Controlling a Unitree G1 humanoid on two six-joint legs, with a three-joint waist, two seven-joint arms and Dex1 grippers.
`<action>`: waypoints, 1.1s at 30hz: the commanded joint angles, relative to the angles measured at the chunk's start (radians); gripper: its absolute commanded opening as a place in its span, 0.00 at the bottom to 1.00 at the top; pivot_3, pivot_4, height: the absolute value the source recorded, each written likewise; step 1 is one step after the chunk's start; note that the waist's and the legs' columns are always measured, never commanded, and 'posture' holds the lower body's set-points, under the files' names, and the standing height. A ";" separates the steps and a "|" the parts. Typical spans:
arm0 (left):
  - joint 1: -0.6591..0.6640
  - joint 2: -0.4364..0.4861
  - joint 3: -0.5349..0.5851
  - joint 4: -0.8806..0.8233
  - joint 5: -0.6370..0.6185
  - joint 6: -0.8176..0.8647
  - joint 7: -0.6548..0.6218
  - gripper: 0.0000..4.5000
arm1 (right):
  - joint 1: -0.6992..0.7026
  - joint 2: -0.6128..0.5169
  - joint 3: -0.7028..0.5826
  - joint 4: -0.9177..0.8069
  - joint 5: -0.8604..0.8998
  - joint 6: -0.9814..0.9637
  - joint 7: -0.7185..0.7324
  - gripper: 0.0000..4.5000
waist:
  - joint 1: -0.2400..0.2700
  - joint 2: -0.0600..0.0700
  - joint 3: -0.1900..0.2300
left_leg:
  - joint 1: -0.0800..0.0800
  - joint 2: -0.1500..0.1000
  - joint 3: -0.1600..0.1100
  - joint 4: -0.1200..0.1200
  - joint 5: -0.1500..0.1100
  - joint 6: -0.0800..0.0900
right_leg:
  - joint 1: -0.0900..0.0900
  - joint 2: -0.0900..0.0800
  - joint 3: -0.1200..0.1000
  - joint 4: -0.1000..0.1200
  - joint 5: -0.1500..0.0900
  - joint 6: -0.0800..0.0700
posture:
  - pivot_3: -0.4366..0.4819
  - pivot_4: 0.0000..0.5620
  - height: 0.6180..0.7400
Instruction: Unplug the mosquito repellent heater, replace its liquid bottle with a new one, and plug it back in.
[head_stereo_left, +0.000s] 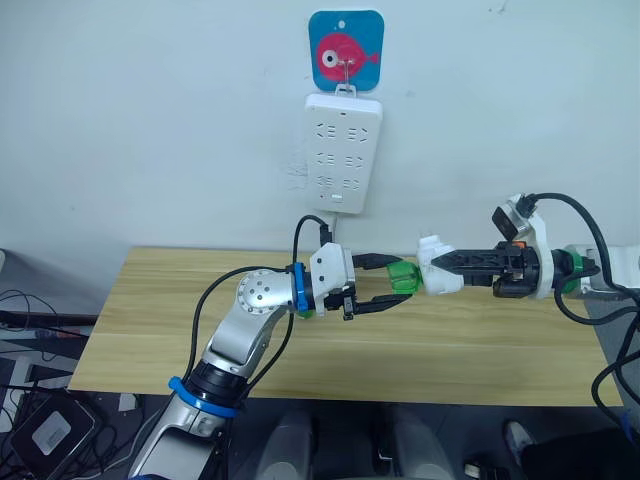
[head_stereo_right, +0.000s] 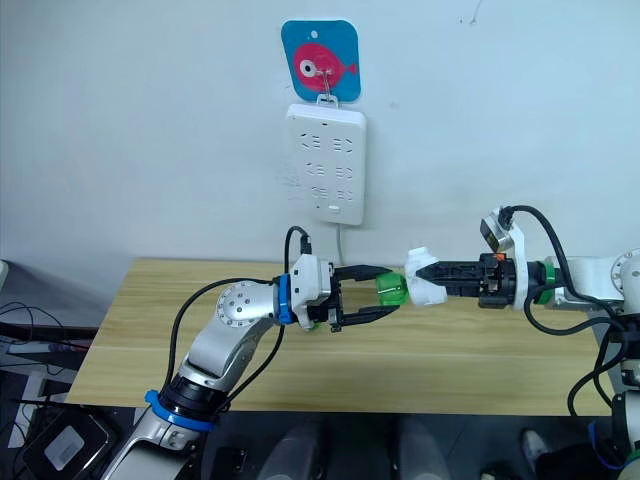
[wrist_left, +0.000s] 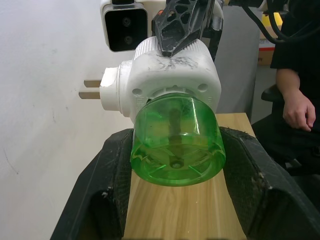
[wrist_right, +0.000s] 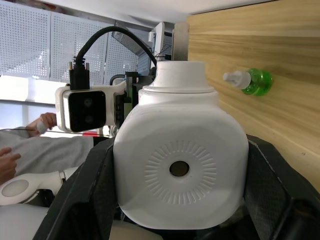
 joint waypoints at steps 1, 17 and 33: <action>-0.035 -0.018 0.038 -0.075 -0.151 0.237 0.035 0.51 | 0.003 -0.008 -0.030 -0.116 -0.061 0.010 0.108 0.66 | 0.000 0.000 0.000 | 0.000 0.000 0.000 0.000 0.000 0.000 | 0.000 0.000 0.000 0.000 0.000 0.000 | 0.54 0.40 1.00; -0.213 -0.114 0.381 0.112 -0.869 1.262 0.358 0.80 | -0.031 0.012 -0.062 -0.198 -0.247 0.017 0.332 0.66 | -0.006 -0.001 0.000 | 0.000 0.000 -0.002 0.001 0.001 -0.001 | 0.000 0.000 -0.002 0.001 0.000 0.000 | 0.51 0.41 1.00; -0.041 0.251 0.078 -0.109 -0.039 -0.077 -0.144 1.00 | -0.084 0.051 -0.181 0.072 -0.384 0.044 0.302 0.66 | -0.002 0.000 0.001 | -0.001 0.000 0.005 -0.001 0.001 -0.002 | -0.004 -0.002 0.001 -0.001 0.001 -0.002 | 0.53 0.42 1.00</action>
